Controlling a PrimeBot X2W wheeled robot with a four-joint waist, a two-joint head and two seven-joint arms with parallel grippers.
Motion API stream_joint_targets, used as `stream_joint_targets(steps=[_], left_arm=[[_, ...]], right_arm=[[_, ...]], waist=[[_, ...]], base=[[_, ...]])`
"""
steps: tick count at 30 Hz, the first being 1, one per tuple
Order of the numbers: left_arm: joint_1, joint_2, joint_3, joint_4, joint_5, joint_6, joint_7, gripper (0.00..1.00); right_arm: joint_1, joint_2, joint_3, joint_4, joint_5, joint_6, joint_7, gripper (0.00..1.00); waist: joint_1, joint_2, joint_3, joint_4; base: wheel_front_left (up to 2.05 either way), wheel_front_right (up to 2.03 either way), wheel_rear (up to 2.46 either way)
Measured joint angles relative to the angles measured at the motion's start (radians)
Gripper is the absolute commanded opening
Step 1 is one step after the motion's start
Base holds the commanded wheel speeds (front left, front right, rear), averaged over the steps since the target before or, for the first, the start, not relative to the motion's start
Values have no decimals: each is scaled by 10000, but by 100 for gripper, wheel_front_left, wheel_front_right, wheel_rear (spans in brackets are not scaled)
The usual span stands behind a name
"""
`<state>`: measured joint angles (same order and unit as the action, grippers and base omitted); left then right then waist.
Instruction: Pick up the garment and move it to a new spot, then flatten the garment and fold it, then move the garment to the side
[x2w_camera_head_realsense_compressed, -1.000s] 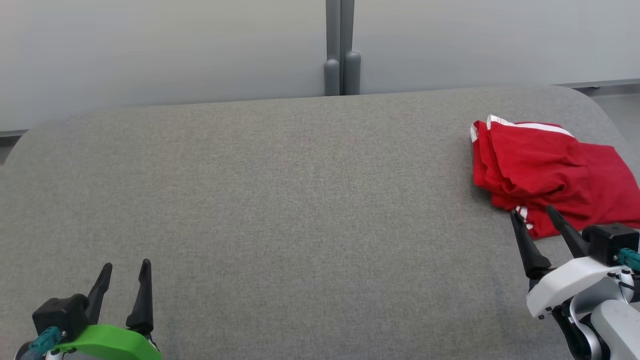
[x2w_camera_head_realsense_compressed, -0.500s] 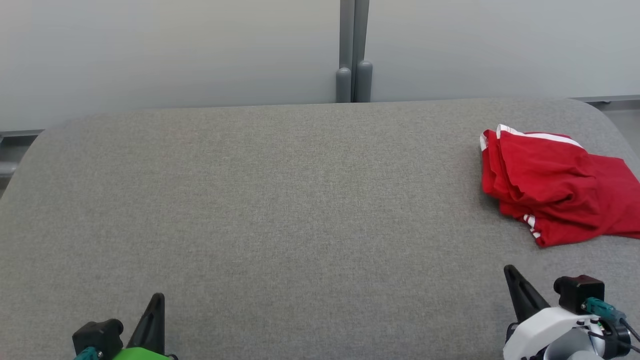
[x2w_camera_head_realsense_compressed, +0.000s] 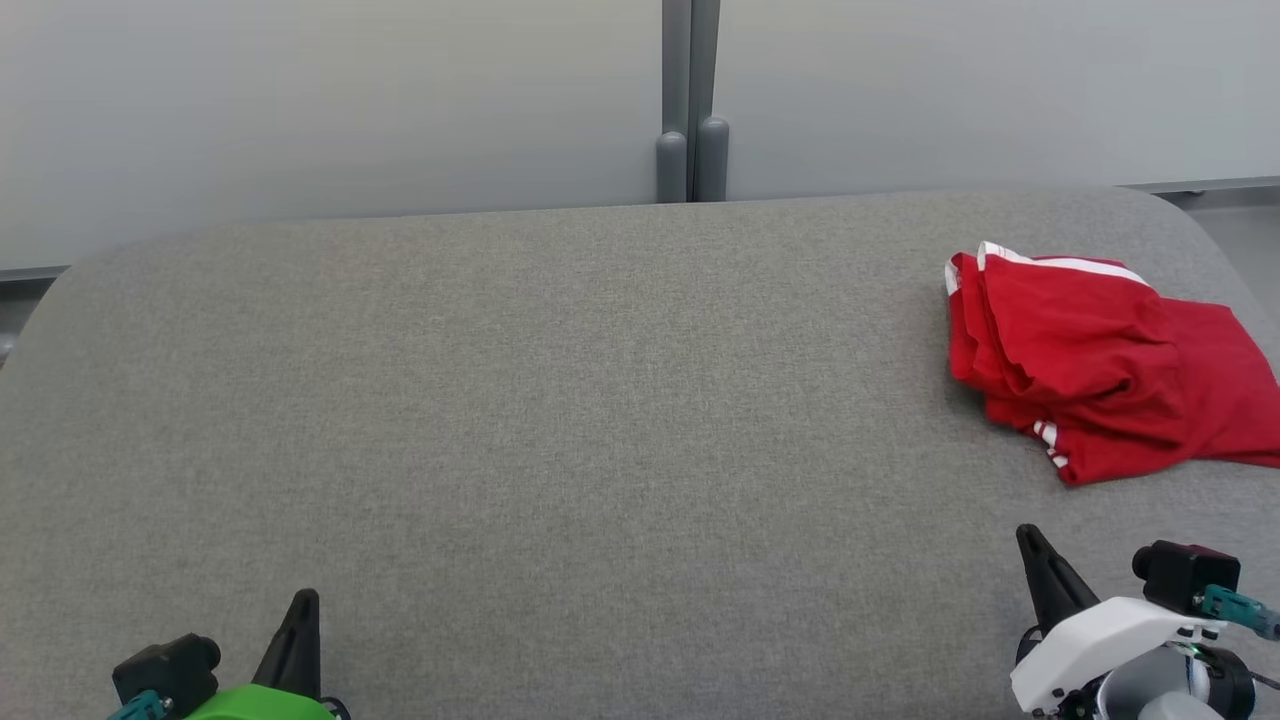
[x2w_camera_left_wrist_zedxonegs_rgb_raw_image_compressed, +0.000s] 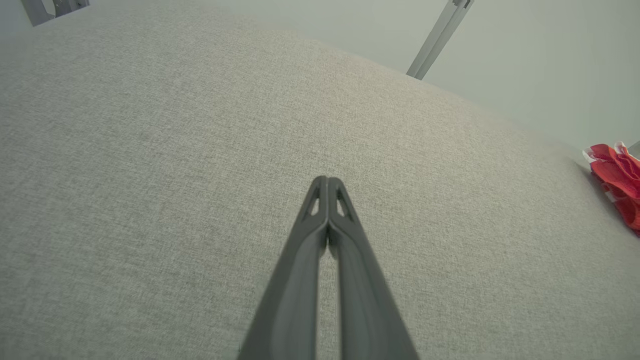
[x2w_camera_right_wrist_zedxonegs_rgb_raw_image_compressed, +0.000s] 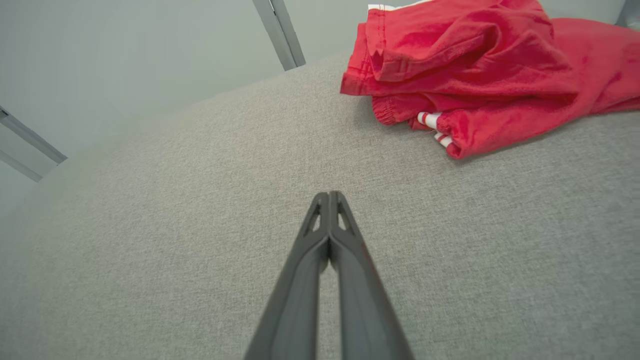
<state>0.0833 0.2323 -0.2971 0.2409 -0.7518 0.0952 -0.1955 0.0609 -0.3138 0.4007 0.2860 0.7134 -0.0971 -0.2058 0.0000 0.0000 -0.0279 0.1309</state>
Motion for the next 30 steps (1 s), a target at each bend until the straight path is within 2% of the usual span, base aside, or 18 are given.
stream_joint_targets(steps=[30], left_arm=[[-282, -606, 1158, 15, -2928, -700, 993, 0]], right_arm=[[-250, 836, -1687, -92, 3037, 704, 988, 0]], waist=[[0, 0, 108, -442]], base=[[0, 0, 0]])
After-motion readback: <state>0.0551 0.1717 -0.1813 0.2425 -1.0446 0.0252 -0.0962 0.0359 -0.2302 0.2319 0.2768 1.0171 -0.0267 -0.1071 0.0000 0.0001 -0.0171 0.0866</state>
